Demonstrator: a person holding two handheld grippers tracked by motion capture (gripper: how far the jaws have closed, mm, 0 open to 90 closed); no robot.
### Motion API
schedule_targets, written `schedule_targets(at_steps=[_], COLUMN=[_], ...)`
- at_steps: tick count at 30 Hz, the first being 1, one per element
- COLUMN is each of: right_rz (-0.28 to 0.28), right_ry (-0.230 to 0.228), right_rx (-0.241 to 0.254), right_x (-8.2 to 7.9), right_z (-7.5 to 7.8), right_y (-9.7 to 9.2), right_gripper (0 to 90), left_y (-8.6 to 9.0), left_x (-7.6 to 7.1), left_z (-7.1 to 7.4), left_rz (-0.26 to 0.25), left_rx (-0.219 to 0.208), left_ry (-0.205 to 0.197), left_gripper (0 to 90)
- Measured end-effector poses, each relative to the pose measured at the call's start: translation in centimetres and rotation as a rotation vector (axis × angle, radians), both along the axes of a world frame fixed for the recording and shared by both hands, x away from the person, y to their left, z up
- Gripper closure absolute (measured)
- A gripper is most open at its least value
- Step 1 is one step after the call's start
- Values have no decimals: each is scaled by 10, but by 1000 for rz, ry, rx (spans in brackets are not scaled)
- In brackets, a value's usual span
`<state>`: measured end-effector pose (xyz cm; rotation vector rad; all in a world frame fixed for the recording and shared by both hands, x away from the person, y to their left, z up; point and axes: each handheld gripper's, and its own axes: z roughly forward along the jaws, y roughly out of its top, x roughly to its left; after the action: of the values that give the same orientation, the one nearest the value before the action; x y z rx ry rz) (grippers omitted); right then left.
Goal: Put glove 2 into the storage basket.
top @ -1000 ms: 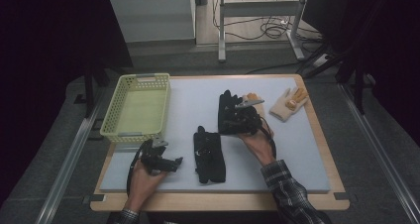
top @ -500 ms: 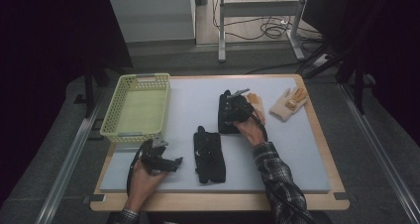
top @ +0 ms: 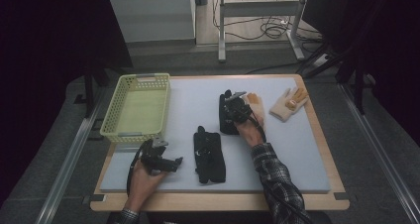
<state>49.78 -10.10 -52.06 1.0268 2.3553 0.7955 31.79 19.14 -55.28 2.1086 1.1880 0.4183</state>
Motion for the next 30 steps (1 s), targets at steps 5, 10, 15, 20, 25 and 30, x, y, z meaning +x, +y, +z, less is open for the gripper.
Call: schedule_targets(at_steps=[5,10,15,20,25,30], right_rz=[0,7,42,100,146,178], right_ry=[-4,-8,-30,-34,-12,16], right_rx=[60,128,174,213,249,245], right_x=[-2,-11,-35,-70,-109,-141], right_z=[13,33,58,75,77,70], right_y=[-10,-17,-19,-16,-8,7], right_gripper=[840,840,840,838,838,837], left_y=[0,0,0,0,-1,-1], left_x=[0,0,0,0,0,0], left_z=[0,0,0,0,0,0], left_rz=[3,0,1,-2,9,9], left_rx=[-2,0,0,2,-9,-10], left_ry=[3,1,1,0,-2,-3], left_gripper=[7,7,8,8,8,8])
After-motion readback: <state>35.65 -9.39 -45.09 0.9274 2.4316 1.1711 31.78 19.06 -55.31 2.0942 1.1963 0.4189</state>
